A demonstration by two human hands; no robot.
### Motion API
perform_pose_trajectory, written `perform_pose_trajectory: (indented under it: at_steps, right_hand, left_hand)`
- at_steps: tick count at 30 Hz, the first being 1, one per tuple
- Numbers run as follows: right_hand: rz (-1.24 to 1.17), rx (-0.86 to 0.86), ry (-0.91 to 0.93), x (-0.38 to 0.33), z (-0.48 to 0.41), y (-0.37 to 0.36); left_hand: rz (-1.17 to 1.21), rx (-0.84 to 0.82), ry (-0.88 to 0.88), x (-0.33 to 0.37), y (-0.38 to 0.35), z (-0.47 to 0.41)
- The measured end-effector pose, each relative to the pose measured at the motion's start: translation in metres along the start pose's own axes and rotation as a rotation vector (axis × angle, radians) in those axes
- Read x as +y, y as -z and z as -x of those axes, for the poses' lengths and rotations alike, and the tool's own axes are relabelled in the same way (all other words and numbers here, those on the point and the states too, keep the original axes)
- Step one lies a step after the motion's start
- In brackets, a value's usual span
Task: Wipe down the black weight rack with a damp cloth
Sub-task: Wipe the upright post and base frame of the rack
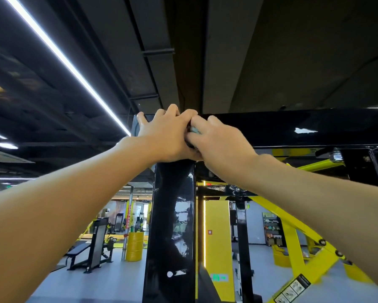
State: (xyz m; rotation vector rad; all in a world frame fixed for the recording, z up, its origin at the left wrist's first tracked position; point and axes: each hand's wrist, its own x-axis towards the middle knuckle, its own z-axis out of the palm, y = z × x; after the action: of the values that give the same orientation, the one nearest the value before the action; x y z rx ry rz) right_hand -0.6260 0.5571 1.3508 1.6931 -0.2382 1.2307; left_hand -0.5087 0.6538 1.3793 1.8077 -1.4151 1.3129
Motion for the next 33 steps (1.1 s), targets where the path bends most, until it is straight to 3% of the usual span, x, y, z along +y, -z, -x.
perform_pose_trajectory:
  at_steps: [2,5,6,10,11,14,15,19,20,23,24,28,31,33]
  right_hand:
    - [0.044,0.000,-0.030,0.023,0.004,0.005]
    - [0.025,0.103,-0.369,0.044,0.010,0.015]
    - [0.027,0.114,-0.379,0.043,0.014,0.016]
    - [0.103,0.049,-0.045,0.041,0.034,0.009]
    - [0.099,0.062,-0.070,0.049,0.033,0.011]
    - [0.023,0.088,-0.388,0.051,0.033,0.016]
    - [0.027,0.091,-0.378,0.045,0.036,0.014]
    - [0.083,0.035,-0.029,0.044,0.054,0.012]
    - [0.098,0.031,-0.055,0.056,0.054,0.016]
    - [0.048,0.082,-0.390,0.069,0.048,0.022]
    - [0.068,0.089,-0.398,0.064,0.047,0.021]
    - [0.120,0.030,-0.126,0.060,0.048,0.016]
    - [0.079,0.078,-0.422,0.073,0.034,0.023]
    - [0.097,0.070,-0.438,0.058,0.031,0.020]
  left_hand:
    - [-0.022,-0.017,-0.002,0.001,0.000,-0.001]
    - [-0.058,-0.056,0.014,0.006,0.001,-0.004]
    - [-0.068,-0.060,0.007,0.009,0.001,-0.004]
    - [-0.062,-0.017,-0.113,0.024,0.000,-0.003]
    - [-0.040,-0.008,-0.118,0.028,0.000,-0.004]
    - [-0.032,-0.010,-0.083,0.036,-0.001,-0.007]
    - [-0.046,-0.015,-0.077,0.037,-0.001,-0.007]
    - [-0.079,-0.024,-0.059,0.041,-0.004,-0.007]
    - [-0.086,-0.024,-0.054,0.043,-0.005,-0.007]
    - [-0.083,-0.033,-0.035,0.049,-0.004,-0.010]
    - [-0.073,-0.036,-0.027,0.051,-0.003,-0.010]
    - [0.007,-0.032,-0.015,0.057,-0.002,-0.014]
    - [0.051,-0.026,-0.055,0.057,-0.003,-0.015]
    - [0.049,-0.025,-0.065,0.056,-0.002,-0.016]
